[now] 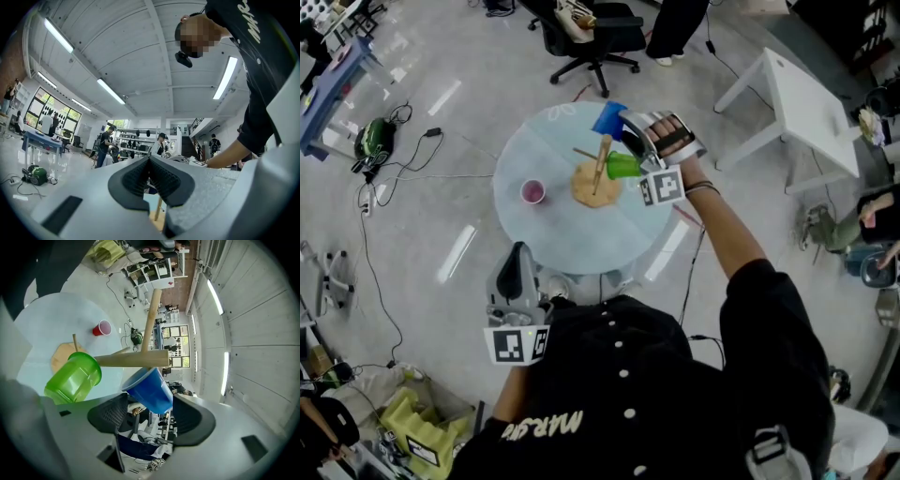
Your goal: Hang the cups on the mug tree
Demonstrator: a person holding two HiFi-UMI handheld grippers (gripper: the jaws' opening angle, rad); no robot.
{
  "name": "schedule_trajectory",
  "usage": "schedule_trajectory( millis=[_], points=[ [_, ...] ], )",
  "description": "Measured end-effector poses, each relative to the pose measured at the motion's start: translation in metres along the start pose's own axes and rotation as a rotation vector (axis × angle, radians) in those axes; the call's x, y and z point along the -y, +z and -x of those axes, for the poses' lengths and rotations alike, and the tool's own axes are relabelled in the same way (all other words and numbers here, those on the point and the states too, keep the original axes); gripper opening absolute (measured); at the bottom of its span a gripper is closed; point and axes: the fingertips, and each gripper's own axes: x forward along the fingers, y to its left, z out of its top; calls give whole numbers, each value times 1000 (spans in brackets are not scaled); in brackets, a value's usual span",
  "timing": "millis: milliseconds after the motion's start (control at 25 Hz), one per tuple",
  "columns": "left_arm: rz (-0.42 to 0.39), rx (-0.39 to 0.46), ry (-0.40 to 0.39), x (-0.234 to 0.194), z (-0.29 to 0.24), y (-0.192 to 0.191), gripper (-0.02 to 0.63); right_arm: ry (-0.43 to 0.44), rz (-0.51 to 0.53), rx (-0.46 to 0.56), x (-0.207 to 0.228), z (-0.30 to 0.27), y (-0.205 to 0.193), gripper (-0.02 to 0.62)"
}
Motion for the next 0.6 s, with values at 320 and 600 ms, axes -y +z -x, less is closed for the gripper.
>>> schedule_trajectory(
  millis=[320,600],
  points=[
    [2,13,-39,12,-8,5,-4,-36,-378,-44,15,35,-19,302],
    [-1,19,-75,27,-17,9,-3,-105,-965,15,51,88,-12,295]
  ],
)
